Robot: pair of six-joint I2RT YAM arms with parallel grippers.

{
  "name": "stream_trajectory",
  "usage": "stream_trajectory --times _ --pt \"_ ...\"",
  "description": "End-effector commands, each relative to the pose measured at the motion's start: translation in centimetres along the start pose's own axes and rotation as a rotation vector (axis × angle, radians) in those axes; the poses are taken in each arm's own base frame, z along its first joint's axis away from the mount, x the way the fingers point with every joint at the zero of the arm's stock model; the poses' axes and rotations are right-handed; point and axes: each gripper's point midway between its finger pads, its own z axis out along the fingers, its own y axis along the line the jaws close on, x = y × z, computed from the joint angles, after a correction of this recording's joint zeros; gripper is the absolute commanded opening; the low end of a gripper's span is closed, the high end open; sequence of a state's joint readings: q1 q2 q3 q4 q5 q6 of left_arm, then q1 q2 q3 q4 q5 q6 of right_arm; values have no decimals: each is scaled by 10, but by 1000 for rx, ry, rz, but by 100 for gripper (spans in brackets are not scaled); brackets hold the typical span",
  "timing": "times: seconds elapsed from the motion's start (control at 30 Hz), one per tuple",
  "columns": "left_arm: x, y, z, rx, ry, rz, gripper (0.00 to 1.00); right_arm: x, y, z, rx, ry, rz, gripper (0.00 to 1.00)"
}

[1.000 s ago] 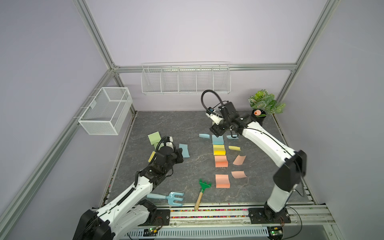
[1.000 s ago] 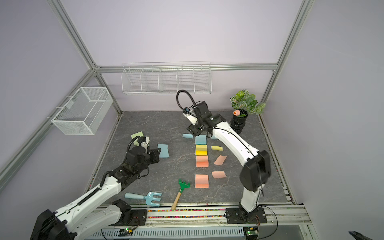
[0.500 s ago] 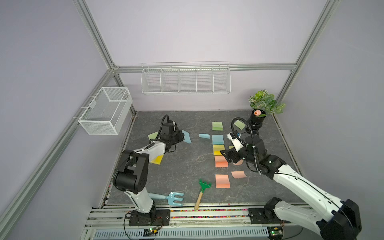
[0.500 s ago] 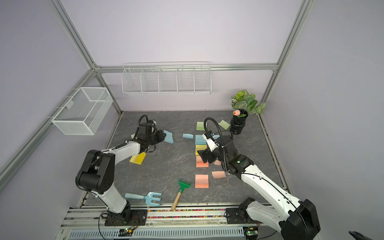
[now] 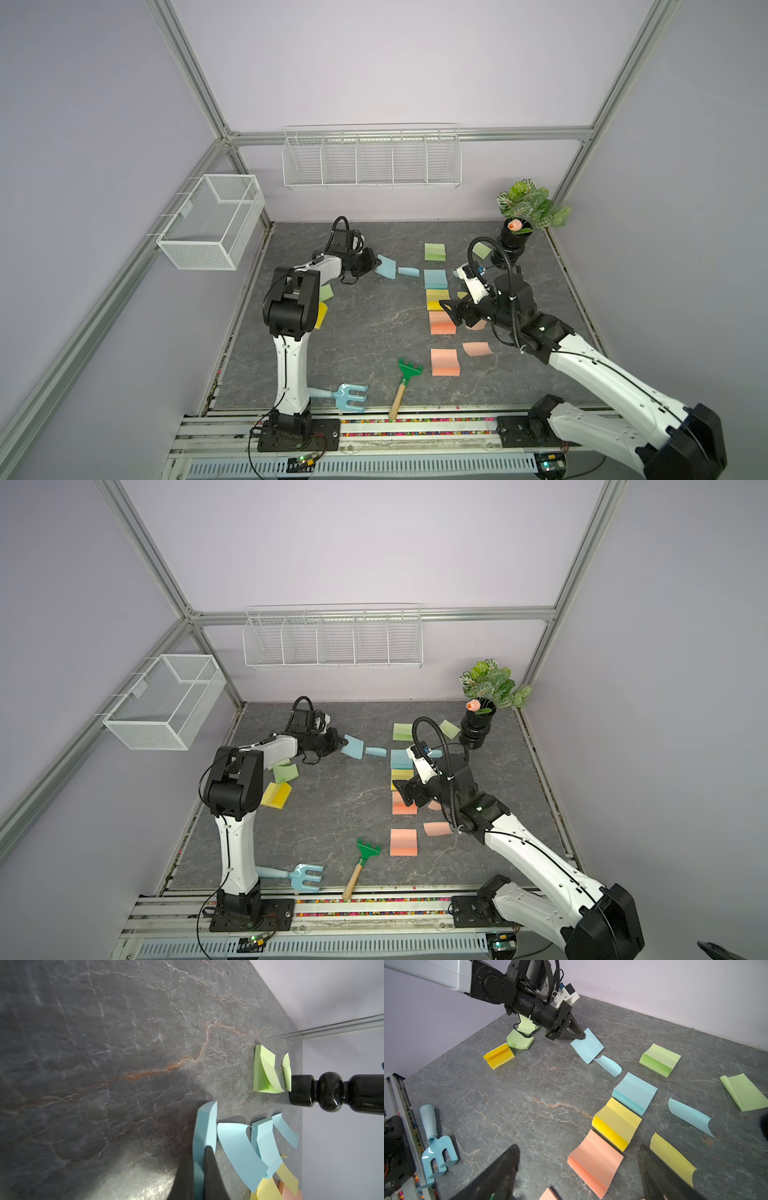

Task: Tear off pages from different memo pads
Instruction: Place the memo pad at the center of the board, then move the memo pad to the center of the board.

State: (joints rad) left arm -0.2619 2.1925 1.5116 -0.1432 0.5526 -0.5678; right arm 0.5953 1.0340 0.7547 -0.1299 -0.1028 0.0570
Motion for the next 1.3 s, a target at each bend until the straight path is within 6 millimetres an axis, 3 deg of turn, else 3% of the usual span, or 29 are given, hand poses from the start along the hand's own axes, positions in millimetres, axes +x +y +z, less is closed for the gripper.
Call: stream_trajectory --times 0.0,0.1,0.23,0.37,0.47,0.57,0.7,0.8,0.97,1.13,1.27 --pt "-3 2 5 -13 16 -29 1 3 1 2 -11 1 20 89" --pt "-9 9 8 -54 5 -29 5 5 1 3 -12 5 21 89" --pt "-11 10 -1 -104 1 -7 37 8 1 5 -14 17 23 89" --pt "-20 5 -33 -185 -69 48 48 9 0 6 -9 21 24 89" --pt "-24 8 -68 -296 -147 64 51 10 -1 7 -5 25 30 89" --pt "-24 28 -109 -471 -267 43 52 13 -3 9 2 34 34 89" --pt "-12 71 -163 -747 -387 -17 61 17 -5 12 10 48 40 89" --pt "-2 105 -185 -823 -371 -95 66 19 -5 14 9 58 46 89" --pt "23 156 -192 -848 -289 -231 65 22 -3 16 -1 69 50 89" --pt "35 169 -189 -878 -271 -225 64 23 -1 17 -14 75 55 89" --pt "41 171 -176 -846 -228 -229 56 24 -1 19 -20 83 59 89"
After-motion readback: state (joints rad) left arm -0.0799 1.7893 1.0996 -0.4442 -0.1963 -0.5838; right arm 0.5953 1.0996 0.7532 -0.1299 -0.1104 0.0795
